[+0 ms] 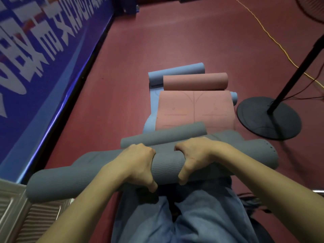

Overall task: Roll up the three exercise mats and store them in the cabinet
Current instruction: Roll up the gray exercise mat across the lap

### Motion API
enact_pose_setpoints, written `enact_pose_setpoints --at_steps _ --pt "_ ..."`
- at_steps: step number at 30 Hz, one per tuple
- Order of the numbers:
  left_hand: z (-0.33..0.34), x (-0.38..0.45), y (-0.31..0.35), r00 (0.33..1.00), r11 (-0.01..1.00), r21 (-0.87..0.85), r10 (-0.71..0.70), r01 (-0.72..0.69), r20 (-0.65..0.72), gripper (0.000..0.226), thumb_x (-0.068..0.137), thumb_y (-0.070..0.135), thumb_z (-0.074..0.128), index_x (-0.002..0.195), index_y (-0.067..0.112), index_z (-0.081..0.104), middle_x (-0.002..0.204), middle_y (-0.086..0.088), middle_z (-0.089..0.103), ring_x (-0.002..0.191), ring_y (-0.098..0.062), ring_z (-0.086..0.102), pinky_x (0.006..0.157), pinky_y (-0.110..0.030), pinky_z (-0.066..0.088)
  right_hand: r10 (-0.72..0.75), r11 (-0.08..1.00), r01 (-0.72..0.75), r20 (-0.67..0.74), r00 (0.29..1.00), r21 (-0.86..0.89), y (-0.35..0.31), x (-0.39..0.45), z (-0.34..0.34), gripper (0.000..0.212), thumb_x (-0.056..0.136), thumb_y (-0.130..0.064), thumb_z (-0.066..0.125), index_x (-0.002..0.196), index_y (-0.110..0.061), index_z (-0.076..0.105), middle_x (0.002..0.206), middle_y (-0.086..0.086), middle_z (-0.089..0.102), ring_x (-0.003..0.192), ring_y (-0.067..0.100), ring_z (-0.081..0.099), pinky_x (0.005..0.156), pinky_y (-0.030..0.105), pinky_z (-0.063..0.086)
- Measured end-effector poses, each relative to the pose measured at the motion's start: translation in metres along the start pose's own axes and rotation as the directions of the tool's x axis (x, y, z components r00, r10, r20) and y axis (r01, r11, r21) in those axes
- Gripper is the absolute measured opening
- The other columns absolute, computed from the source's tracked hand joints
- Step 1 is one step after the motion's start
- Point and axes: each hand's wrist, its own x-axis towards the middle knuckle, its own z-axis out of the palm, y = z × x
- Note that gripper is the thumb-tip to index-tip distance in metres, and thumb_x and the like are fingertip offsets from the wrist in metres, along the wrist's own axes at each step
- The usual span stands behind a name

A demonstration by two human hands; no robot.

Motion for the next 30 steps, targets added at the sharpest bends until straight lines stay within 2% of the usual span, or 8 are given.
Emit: enact_pose_setpoints --at_steps 4,10,15,17,20,23,27,30 --pt "0.001 -0.007 0.004 1.0 0.999 0.042 -0.001 0.002 -0.031 0.065 0.041 0.066 0.079 0.091 0.028 0.059 0.087 0.006 0.063 0.079 -0.02 0.061 0.071 -0.037 0.058 0.024 0.998 -0.026 -0.031 0.999 -0.063 -0.004 -0.01 0.003 0.09 0.051 -0.071 0.082 0.12 -0.027 0.045 0.101 -0.011 0.058 0.089 0.02 0.057 0.084 0.04 0.051" --pt "0.016 -0.017 0.01 0.998 0.999 0.019 0.027 -0.028 0.062 0.068 0.041 0.067 0.078 0.094 0.028 0.061 0.09 0.006 0.065 0.081 -0.02 0.064 0.069 -0.034 0.054 0.019 0.994 -0.014 0.048 0.999 -0.111 -0.01 -0.021 0.015 0.086 0.051 -0.074 0.081 0.112 -0.026 0.044 0.103 -0.005 0.064 0.092 0.025 0.062 0.082 0.042 0.05" --pt "0.021 -0.01 -0.001 0.999 0.999 -0.04 0.004 -0.003 0.036 0.073 0.04 0.068 0.078 0.1 0.032 0.058 0.093 0.009 0.065 0.084 -0.018 0.064 0.068 -0.033 0.052 -0.063 0.996 0.049 -0.191 0.98 -0.076 -0.013 -0.018 0.025 0.083 0.048 -0.066 0.083 0.106 -0.029 0.037 0.106 -0.011 0.04 0.084 0.018 0.048 0.067 0.035 0.034" --pt "0.029 -0.01 -0.004 1.0 0.993 -0.119 0.0 -0.002 -0.012 0.075 0.04 0.069 0.076 0.104 0.034 0.057 0.097 0.013 0.062 0.089 -0.013 0.061 0.074 -0.033 0.054 -0.142 0.984 0.104 -0.284 0.948 -0.145 -0.012 -0.016 0.027 0.079 0.044 -0.068 0.081 0.096 -0.03 0.035 0.098 -0.012 0.034 0.086 0.014 0.038 0.069 0.032 0.031" --pt "0.045 -0.016 -0.005 0.985 0.992 -0.115 0.042 -0.061 -0.165 0.101 0.04 0.073 0.067 0.132 0.034 0.05 0.113 0.016 0.047 0.107 -0.012 0.046 0.091 -0.027 0.046 -0.153 0.984 0.12 -0.283 0.947 -0.129 -0.017 -0.016 0.028 0.072 0.046 -0.066 0.08 0.09 -0.032 0.035 0.091 -0.013 0.035 0.078 0.011 0.034 0.071 0.032 0.028" --pt "0.053 -0.022 -0.004 0.941 0.991 -0.108 0.037 -0.077 -0.337 0.117 0.037 0.071 0.069 0.141 0.026 0.041 0.111 0.011 0.041 0.098 -0.015 0.041 0.086 -0.028 0.043 -0.127 0.99 0.108 -0.249 0.96 -0.086 -0.019 -0.015 0.026 0.074 0.046 -0.068 0.083 0.09 -0.034 0.035 0.092 -0.014 0.037 0.067 0.004 0.032 0.072 0.033 0.025" --pt "0.057 -0.027 -0.002 0.866 0.972 -0.182 0.04 -0.149 -0.499 0.096 0.041 0.06 0.08 0.124 0.019 0.058 0.1 0.008 0.057 0.086 -0.019 0.057 0.075 -0.031 0.044 -0.084 0.996 0.083 -0.196 0.977 -0.014 -0.012 -0.015 0.019 0.08 0.042 -0.07 0.087 0.091 -0.033 0.036 0.092 -0.015 0.042 0.068 0.002 0.039 0.061 0.027 0.025" --pt "0.06 -0.033 0.007 0.86 0.979 -0.181 -0.01 -0.096 -0.511 0.079 0.049 0.056 0.079 0.117 0.019 0.065 0.104 0.006 0.066 0.092 -0.022 0.066 0.084 -0.031 0.045 -0.044 0.996 0.057 -0.18 0.983 0.071 -0.005 -0.012 0.009 0.083 0.039 -0.067 0.091 0.094 -0.031 0.041 0.092 -0.015 0.05 0.076 0.008 0.051 0.058 0.026 0.034"
